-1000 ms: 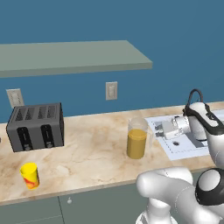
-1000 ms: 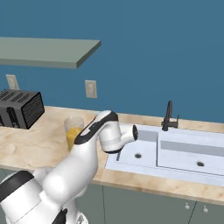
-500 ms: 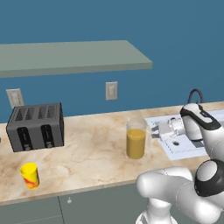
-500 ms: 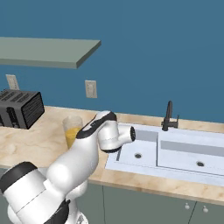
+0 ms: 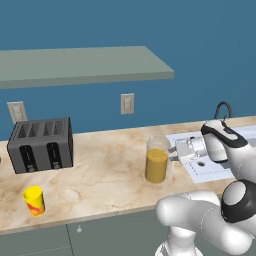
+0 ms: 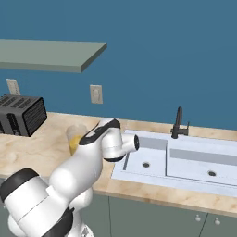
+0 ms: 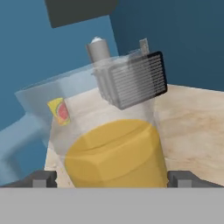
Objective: Place the pitcher and cup on the dining counter for serving.
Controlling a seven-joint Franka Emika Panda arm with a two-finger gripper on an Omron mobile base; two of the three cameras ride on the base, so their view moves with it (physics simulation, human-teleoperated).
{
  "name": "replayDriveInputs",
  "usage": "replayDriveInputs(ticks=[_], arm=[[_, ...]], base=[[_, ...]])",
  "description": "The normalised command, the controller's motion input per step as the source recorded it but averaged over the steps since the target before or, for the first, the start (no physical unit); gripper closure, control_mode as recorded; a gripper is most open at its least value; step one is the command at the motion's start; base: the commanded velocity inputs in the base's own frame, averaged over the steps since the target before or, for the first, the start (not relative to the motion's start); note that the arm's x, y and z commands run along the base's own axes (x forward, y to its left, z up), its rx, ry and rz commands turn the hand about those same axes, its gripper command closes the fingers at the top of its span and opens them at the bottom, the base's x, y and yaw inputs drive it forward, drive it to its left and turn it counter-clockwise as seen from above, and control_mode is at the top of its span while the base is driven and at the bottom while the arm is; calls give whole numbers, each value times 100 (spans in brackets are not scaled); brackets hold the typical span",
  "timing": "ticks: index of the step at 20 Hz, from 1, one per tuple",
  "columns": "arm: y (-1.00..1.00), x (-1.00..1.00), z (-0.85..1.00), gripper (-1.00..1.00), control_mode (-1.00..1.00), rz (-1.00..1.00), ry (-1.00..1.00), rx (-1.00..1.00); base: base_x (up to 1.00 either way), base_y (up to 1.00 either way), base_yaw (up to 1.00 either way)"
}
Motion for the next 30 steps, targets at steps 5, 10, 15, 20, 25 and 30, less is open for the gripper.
replayDriveInputs(ticks=[5, 10, 15, 20, 25, 30], arm=[[5, -18, 0, -100, -100, 3, -3, 0], [-32, -4, 0, -100, -100, 0, -3, 5], [-10, 0, 0, -100, -100, 0, 0, 3], [0, -22, 0, -100, -100, -4, 0, 0], [3, -49, 0, -100, -100, -15, -3, 0], [33, -70, 0, -100, -100, -24, -5, 0]], base=[[0, 0, 0], [0, 0, 0], [0, 0, 0], [0, 0, 0], [0, 0, 0], [0, 0, 0]])
